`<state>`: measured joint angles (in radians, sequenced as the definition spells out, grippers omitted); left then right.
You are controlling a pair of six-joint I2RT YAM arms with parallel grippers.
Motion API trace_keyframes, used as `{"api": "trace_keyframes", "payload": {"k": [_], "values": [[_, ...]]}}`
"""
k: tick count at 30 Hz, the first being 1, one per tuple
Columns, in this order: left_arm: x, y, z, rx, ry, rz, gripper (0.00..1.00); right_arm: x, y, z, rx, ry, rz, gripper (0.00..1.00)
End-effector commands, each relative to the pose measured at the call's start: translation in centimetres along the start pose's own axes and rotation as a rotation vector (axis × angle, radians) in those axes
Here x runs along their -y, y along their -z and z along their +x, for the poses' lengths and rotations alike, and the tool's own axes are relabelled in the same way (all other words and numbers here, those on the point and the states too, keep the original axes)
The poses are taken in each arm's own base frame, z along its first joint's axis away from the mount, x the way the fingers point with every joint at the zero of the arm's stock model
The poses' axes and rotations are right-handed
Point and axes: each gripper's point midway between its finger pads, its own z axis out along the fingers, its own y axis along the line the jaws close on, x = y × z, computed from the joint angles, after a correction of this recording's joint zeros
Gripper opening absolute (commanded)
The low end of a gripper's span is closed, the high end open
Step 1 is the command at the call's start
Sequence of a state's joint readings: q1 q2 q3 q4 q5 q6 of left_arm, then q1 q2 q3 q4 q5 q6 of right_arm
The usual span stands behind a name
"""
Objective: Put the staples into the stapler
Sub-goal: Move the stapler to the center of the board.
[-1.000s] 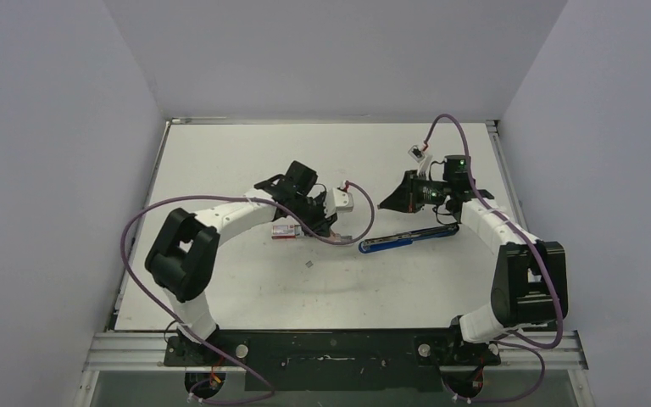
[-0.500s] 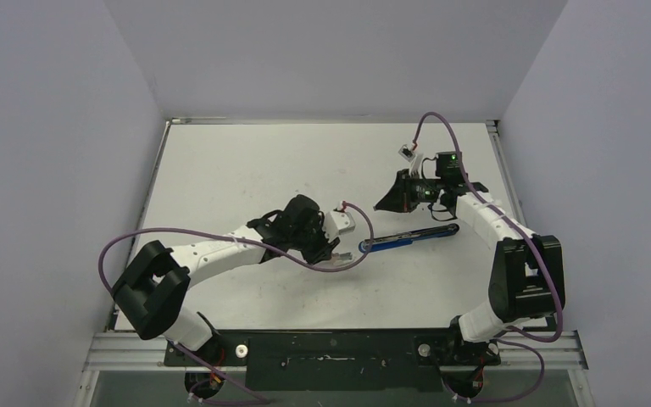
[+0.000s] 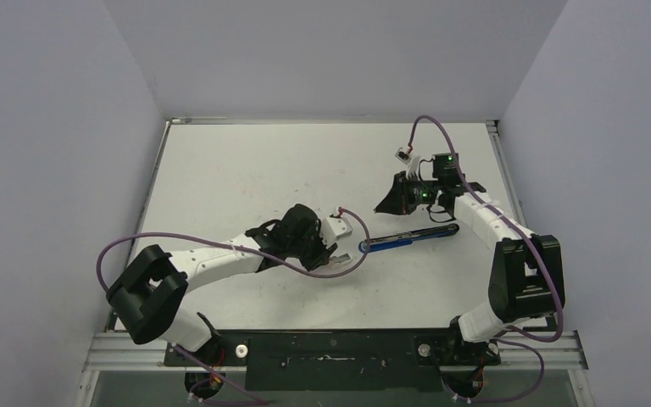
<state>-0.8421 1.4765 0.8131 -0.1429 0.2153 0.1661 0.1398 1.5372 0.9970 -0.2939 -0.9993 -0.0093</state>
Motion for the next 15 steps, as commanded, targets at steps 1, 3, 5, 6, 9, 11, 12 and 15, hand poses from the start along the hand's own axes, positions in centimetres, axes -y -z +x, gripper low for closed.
{"api": "trace_keyframes", "payload": {"k": [1,3,5,6,9,11,12,15], "values": [[0.15,0.63,-1.94,0.092,-0.058,0.002,0.22,-0.68,0.05,-1.54,0.026,0.097,0.004,0.05],[0.27,0.62,-1.74,0.093,-0.073,0.011,0.24,-0.60,-0.06,-1.41,0.020,0.101,0.008,0.05],[0.38,0.59,-1.62,0.097,-0.084,0.017,0.26,-0.56,-0.13,-1.33,0.017,0.104,0.010,0.05],[0.50,0.56,-1.51,0.097,-0.090,0.022,0.27,-0.55,-0.16,-1.28,0.016,0.106,0.010,0.05],[0.51,0.62,-1.40,0.099,-0.102,0.023,0.30,-0.62,-0.26,-1.16,0.011,0.114,0.012,0.05],[0.52,0.64,-1.38,0.100,-0.108,0.024,0.32,-0.71,-0.29,-1.15,0.010,0.121,0.012,0.05],[0.54,0.69,-1.47,0.104,-0.111,0.025,0.33,-0.75,-0.30,-1.11,0.009,0.122,0.012,0.05],[0.64,0.83,-1.54,0.110,-0.133,0.032,0.38,-0.91,-0.39,-0.88,0.005,0.129,0.011,0.05]]}}
